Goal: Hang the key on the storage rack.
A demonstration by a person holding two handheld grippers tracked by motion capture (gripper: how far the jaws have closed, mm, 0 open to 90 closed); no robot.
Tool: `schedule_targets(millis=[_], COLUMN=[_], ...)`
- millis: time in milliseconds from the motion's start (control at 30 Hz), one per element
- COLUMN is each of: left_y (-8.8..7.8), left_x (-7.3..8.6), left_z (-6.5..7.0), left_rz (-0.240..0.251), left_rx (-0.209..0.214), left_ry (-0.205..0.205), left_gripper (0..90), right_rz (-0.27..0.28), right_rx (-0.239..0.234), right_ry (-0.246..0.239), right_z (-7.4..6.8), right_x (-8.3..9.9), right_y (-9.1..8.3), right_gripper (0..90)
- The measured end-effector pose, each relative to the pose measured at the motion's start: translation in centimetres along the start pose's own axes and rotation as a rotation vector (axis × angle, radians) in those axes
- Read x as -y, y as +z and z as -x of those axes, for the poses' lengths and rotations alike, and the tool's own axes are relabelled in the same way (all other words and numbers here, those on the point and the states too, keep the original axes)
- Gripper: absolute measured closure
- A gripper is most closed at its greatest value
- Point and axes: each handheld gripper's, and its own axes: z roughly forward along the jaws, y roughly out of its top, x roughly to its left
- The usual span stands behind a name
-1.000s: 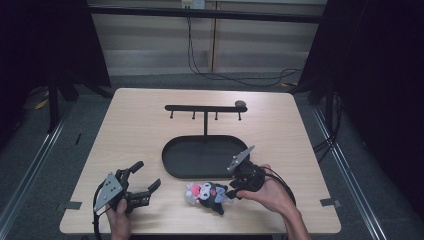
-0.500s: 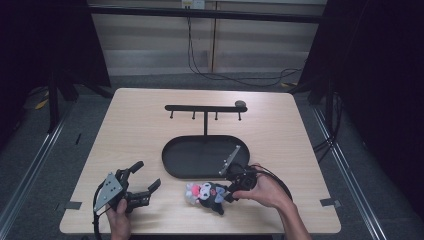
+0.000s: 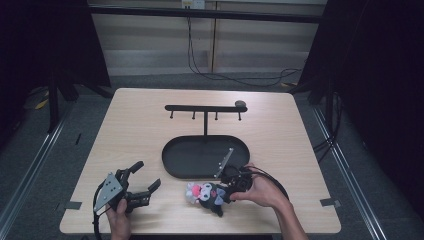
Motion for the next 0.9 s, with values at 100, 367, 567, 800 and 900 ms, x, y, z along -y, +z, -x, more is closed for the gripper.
schedule_targets(millis=[100,367,567,800,900], left_y=[0.0,0.0,0.0,0.0,0.0], left_x=[0.0,0.0,0.0,0.0,0.0], left_z=[0.0,0.0,0.0,0.0,0.0], left_rz=[0.001,0.001,0.000,0.000,0.000], left_rx=[0.000,0.000,0.000,0.000,0.000], left_ry=[0.000,0.000,0.000,0.000,0.000], left_gripper=[15.4,15.3,15.4,15.3,15.3], right_rz=[0.000,0.008,0.032,0.026,-0.014], right_rx=[0.001,0.024,0.027,0.016,-0.002], right_ry=[-0.004,-0.002,-0.001,0.007,-0.010], right_z=[0.0,0.2,0.4,1.1,1.0], right_x=[0.0,0.1,0.0,0.0,-0.1], right_y=[0.0,0.0,-0.5,-0.9,-0.2], right_gripper=[62.5,56.4,56.3,51.9,51.1])
